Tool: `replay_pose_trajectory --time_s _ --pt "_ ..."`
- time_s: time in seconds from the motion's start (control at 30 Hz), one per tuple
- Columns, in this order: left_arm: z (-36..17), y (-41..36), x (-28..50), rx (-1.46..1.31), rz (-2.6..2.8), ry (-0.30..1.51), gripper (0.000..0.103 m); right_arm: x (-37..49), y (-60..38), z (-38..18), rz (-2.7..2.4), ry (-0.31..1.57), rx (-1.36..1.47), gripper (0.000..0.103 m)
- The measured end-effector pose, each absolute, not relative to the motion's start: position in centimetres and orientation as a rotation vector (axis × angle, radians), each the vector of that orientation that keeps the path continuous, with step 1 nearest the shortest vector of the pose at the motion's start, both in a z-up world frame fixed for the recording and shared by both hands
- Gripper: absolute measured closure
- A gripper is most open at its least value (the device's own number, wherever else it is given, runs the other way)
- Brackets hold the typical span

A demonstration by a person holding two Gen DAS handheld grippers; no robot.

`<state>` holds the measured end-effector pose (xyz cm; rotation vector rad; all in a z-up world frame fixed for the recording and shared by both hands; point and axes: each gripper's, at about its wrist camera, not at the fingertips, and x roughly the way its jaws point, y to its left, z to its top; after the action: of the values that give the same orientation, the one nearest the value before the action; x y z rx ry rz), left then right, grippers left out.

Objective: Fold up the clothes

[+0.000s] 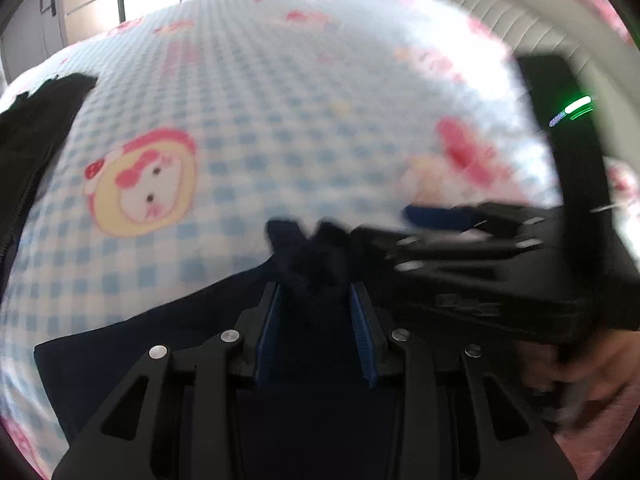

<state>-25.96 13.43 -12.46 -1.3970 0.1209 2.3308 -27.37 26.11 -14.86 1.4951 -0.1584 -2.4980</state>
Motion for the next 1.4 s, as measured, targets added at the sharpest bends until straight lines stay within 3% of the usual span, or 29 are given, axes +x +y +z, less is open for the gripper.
replay_pose_trajectory --time_s 0.27,0.47,0.63,0.77,0.93,1.07,1.27,1.4 --pt "-13.0 9.5 -26.9 -1.428 2.376 -0.135 0.071 -27.1 26.1 -15.5 -2.540 -0.059 1.490 0.047" --pt "-12.2 9.7 -26.1 -1.338 2.358 -0.154 0.071 -24.7 25.9 -12.8 -2.580 -0.125 1.283 0.046" --pt "-11.8 10.5 -26.4 -1.306 2.340 -0.126 0.071 -23.6 24.9 -14.3 -2.611 0.050 1.370 0.046" --pt "-12.0 12.2 -27.0 -1.304 2.300 -0.032 0.071 -23.1 27.2 -14.9 -2.641 -0.133 1.389 0.046" --pt "-11.8 13.4 -27.0 -1.288 2.244 0.002 0.069 -22.7 28.8 -15.1 -2.684 -0.200 1.377 0.045" --pt "-13.2 14.6 -28.4 -1.370 2.304 0.153 0.067 -22.5 28.7 -15.3 -2.712 -0.186 1.374 0.045" --pt "-12.0 12.7 -28.9 -1.334 2.422 0.016 0.065 -21.9 28.7 -15.7 -2.864 -0.059 1.436 0.045" --pt "-10.1 11.7 -27.1 -1.205 2.476 -0.030 0.064 -21.0 29.7 -14.3 -2.938 -0.107 1.409 0.046"
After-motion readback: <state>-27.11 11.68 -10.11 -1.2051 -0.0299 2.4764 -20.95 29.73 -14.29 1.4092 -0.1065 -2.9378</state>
